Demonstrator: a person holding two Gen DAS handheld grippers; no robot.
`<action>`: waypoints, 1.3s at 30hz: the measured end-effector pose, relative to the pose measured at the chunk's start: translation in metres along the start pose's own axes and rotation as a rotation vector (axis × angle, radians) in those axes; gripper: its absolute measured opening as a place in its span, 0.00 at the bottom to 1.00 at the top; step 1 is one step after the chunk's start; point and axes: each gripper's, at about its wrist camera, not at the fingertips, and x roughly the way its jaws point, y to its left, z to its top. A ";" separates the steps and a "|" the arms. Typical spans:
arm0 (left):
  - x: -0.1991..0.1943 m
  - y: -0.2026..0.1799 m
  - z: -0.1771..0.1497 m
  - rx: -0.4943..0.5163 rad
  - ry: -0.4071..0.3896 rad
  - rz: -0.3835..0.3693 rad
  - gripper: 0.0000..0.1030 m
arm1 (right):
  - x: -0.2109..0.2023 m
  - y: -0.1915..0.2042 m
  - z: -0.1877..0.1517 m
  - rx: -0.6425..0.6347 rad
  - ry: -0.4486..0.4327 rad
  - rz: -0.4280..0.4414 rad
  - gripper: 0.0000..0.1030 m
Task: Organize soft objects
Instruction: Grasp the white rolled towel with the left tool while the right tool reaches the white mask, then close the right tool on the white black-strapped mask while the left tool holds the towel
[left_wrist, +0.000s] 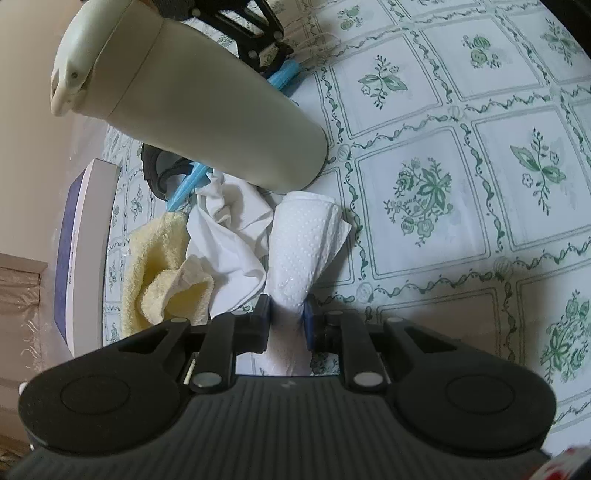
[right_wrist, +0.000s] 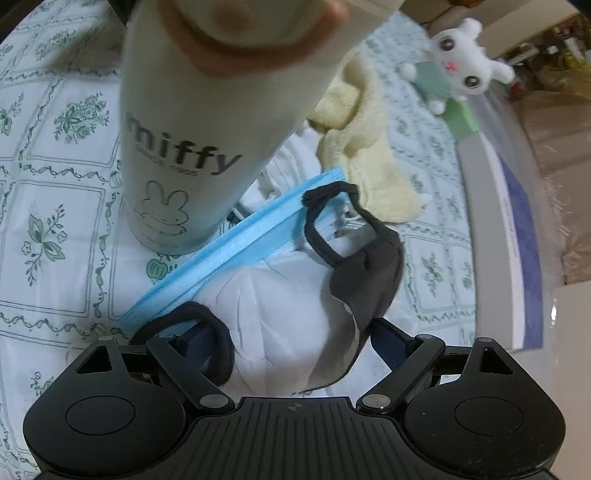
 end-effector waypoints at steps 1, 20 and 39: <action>0.000 0.000 0.000 -0.010 -0.003 -0.001 0.16 | 0.003 -0.002 0.002 0.002 0.002 0.012 0.86; -0.035 0.006 0.007 -0.210 -0.034 0.010 0.16 | -0.063 0.009 -0.020 0.281 -0.012 -0.048 0.09; -0.091 -0.012 0.013 -0.536 -0.031 0.118 0.16 | -0.161 0.073 -0.030 0.563 0.004 -0.289 0.07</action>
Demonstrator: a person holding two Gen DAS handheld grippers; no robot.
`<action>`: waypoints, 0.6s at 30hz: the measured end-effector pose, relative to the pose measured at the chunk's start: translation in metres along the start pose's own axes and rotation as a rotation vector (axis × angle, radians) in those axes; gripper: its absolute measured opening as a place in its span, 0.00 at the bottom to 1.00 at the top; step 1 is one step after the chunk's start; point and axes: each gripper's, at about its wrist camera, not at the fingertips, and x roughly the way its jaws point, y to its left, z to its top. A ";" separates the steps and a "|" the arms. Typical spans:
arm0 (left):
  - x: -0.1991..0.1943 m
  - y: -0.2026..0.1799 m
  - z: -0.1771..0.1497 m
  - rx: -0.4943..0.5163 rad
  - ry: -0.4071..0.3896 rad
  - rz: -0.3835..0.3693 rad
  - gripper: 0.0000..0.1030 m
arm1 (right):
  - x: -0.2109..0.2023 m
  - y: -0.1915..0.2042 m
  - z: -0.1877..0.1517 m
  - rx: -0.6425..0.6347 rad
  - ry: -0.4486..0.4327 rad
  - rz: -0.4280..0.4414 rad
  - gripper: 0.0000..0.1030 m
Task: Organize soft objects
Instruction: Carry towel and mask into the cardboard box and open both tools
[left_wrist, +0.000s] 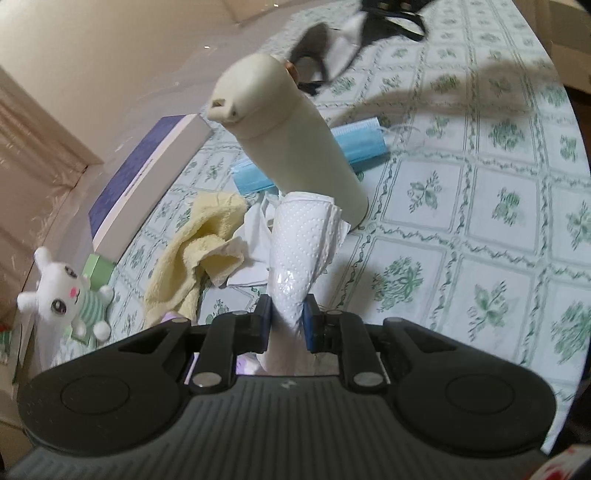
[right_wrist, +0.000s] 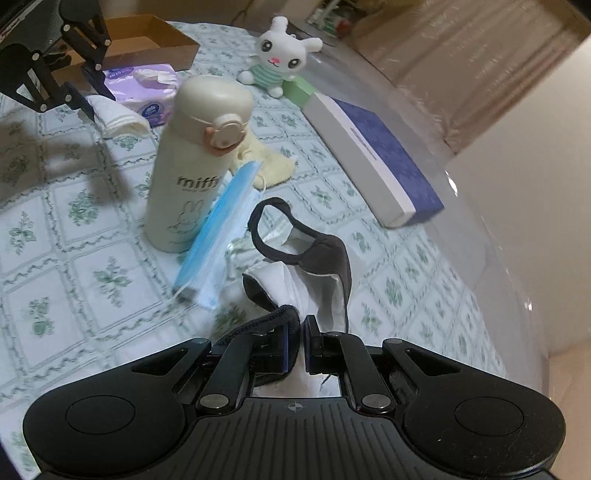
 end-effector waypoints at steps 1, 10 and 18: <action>-0.004 -0.002 -0.001 -0.023 0.001 0.005 0.16 | -0.006 0.005 -0.003 0.020 0.004 -0.005 0.07; -0.035 -0.020 -0.012 -0.266 0.003 0.041 0.15 | -0.046 0.051 -0.026 0.306 0.025 -0.019 0.07; -0.063 -0.026 -0.039 -0.635 -0.012 0.043 0.15 | -0.070 0.115 -0.026 0.552 -0.054 0.023 0.07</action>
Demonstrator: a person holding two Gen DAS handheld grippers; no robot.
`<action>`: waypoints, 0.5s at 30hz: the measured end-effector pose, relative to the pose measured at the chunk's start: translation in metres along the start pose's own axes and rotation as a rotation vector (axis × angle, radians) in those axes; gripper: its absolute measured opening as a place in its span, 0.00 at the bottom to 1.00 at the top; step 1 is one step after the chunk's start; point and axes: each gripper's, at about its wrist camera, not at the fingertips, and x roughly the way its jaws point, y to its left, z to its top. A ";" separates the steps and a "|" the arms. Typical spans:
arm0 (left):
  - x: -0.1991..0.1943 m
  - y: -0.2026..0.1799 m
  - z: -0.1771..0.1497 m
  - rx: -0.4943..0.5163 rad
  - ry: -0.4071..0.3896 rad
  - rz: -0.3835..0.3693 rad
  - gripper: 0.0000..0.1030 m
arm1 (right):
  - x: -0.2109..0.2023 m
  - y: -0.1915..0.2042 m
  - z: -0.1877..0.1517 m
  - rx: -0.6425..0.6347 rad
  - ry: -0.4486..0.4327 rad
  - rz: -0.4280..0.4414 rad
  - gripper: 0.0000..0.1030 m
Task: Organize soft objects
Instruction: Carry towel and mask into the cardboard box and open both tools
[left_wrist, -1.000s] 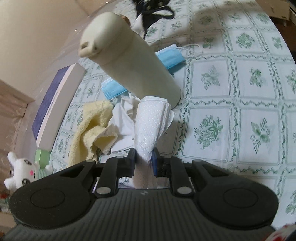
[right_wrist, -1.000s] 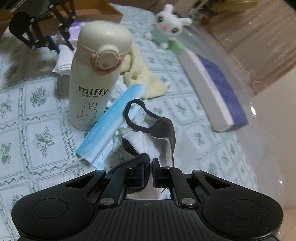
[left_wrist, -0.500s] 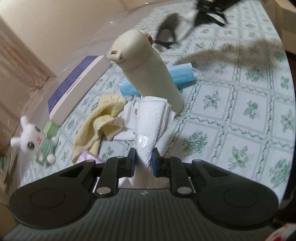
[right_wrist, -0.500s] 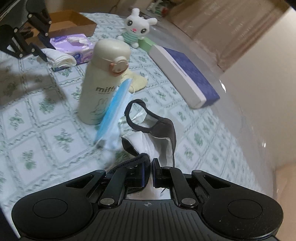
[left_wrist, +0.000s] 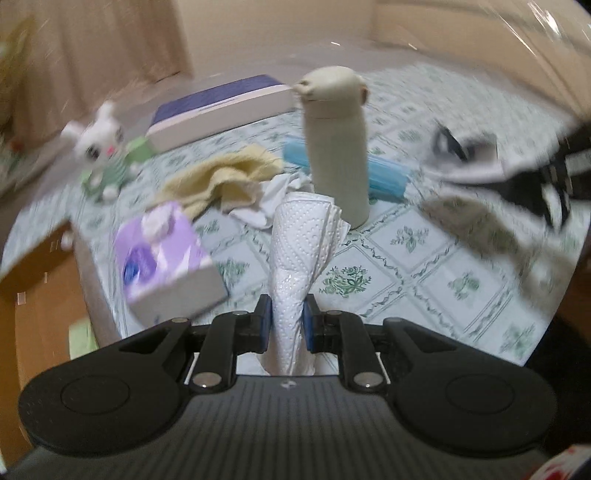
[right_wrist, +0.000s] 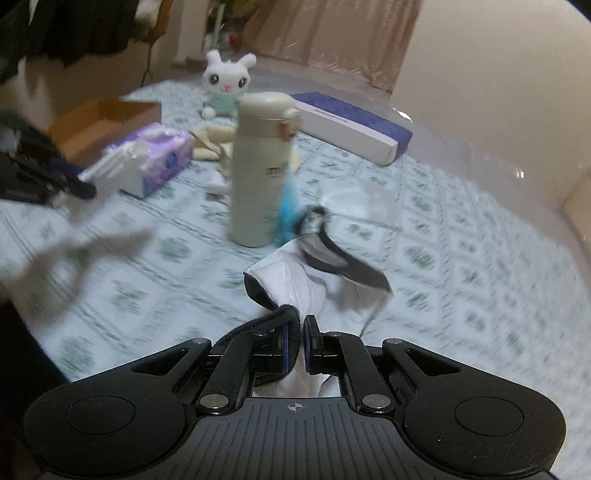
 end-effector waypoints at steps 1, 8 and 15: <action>-0.005 0.002 -0.003 -0.040 -0.006 0.004 0.15 | -0.001 0.007 -0.001 0.029 -0.012 0.010 0.07; -0.039 0.011 -0.025 -0.196 -0.043 0.016 0.15 | -0.007 0.071 0.002 0.133 -0.074 0.088 0.07; -0.065 0.025 -0.046 -0.243 -0.058 0.038 0.15 | -0.019 0.122 0.022 0.108 -0.126 0.184 0.07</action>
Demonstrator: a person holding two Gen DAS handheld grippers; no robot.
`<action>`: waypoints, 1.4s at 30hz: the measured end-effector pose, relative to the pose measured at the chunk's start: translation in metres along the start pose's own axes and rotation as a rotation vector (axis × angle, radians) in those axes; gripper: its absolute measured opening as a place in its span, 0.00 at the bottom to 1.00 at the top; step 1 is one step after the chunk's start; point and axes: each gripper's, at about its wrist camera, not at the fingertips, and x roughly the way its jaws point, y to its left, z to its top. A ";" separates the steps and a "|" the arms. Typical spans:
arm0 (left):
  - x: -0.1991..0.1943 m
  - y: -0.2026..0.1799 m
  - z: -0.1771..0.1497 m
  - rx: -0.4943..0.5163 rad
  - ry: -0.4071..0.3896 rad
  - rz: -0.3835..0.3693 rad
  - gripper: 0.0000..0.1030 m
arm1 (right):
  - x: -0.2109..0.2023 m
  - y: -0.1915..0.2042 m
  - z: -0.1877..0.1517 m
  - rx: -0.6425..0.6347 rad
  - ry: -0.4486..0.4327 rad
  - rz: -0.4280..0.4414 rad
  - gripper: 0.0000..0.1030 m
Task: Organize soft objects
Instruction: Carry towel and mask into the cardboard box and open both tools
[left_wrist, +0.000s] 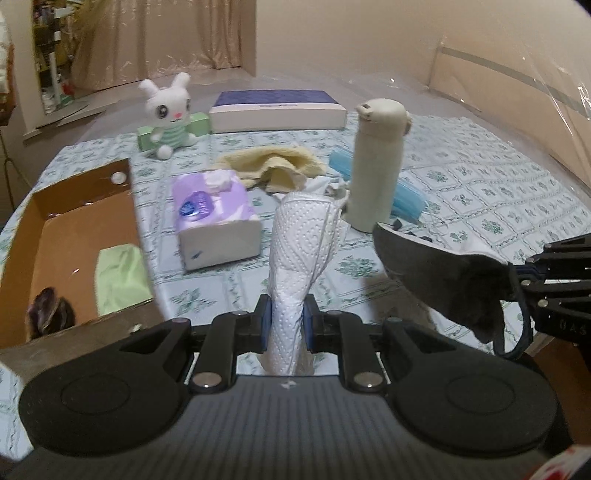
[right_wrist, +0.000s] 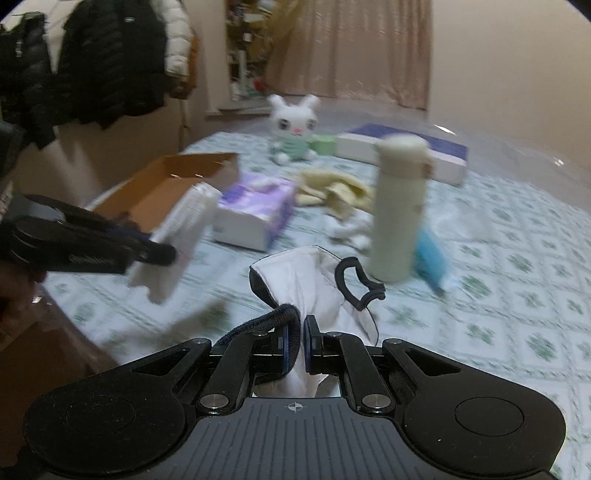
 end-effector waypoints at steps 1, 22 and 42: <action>-0.004 0.005 -0.002 -0.010 -0.005 0.006 0.15 | 0.002 0.006 0.003 -0.007 -0.006 0.012 0.07; -0.034 0.187 0.008 -0.174 -0.054 0.275 0.15 | 0.125 0.141 0.144 -0.271 -0.166 0.268 0.07; 0.059 0.285 0.038 -0.232 -0.008 0.308 0.30 | 0.297 0.163 0.170 -0.326 -0.056 0.314 0.45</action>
